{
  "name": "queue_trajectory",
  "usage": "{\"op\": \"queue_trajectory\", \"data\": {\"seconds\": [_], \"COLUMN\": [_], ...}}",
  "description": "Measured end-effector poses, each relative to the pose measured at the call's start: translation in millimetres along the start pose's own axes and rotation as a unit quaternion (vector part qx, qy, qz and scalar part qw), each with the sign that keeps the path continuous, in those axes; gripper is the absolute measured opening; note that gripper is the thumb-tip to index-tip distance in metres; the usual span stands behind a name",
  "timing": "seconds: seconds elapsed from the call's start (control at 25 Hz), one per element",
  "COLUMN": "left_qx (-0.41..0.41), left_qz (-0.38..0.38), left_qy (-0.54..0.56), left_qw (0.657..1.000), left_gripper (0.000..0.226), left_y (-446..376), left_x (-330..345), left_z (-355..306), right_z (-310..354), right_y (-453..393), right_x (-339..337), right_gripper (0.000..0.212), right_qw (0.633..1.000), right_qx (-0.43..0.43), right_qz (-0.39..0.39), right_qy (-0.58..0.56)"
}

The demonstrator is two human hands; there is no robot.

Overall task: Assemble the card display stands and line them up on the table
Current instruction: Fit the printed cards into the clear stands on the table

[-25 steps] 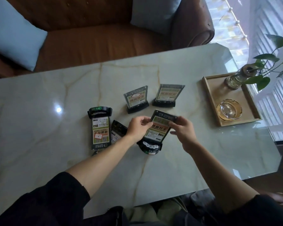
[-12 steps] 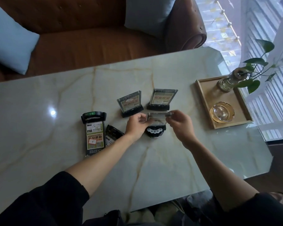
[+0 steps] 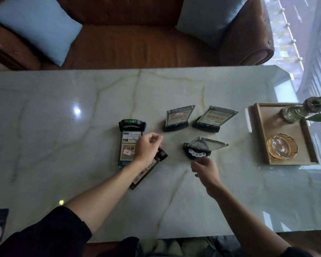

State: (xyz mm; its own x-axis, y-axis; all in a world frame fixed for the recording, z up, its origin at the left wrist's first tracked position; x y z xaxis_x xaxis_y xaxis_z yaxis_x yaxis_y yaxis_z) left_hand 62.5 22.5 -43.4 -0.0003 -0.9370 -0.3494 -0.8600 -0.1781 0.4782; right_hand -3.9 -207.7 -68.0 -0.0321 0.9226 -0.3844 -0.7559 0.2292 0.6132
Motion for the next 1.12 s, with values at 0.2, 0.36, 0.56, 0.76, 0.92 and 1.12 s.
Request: {"op": "queue_trajectory", "data": {"seconds": [0.2,0.36,0.56,0.76,0.92,1.12], "left_qx": [-0.102,-0.163,-0.207,-0.227,-0.211,-0.163], "left_qz": [-0.063,-0.088,-0.038,-0.004,-0.025,-0.039], "left_qy": [0.007,-0.024,-0.061,-0.04,-0.002,0.105], "left_qw": [0.993,0.982,0.976,0.973,0.977,0.98], "left_gripper": [0.006,0.031,0.031,0.021,0.02,0.02], "left_y": [-15.9,-17.8,-20.1,-28.2,-39.2,-58.1], "left_x": [-62.7,-92.8,-101.6,-112.1,-135.6,-155.8], "left_z": [47.2,75.0,108.9,114.5,96.1,53.9], "right_z": [56.2,91.4,82.6,78.9,88.7,133.9], "right_y": [7.6,3.3,6.6,1.6,-3.2,-8.6], "right_x": [85.7,147.6,182.5,190.4,185.1,179.3], "right_gripper": [0.007,0.009,0.026,0.013,0.01,0.008], "right_qw": [0.991,0.988,0.984,0.985,0.988,0.988], "right_qx": [-0.037,-0.039,0.039,0.108,0.099,0.049], "right_qz": [0.126,0.149,0.159,0.134,0.115,0.109], "right_qy": [0.011,0.027,0.063,0.028,-0.019,-0.1]}}
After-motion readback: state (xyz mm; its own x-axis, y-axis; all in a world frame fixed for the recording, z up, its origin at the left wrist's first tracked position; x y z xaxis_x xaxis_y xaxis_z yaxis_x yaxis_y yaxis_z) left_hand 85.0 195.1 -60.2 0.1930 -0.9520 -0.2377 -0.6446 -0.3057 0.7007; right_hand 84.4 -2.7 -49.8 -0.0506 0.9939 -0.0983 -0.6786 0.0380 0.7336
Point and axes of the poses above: each hand's wrist, its own y-axis away from the middle knuckle, its own x-axis out of the palm, z = x × y, the point moved 4 cm from there along -y, towards the middle knuckle, and after that the axes turned 3 degrees about -x, right-handed, at the moved point
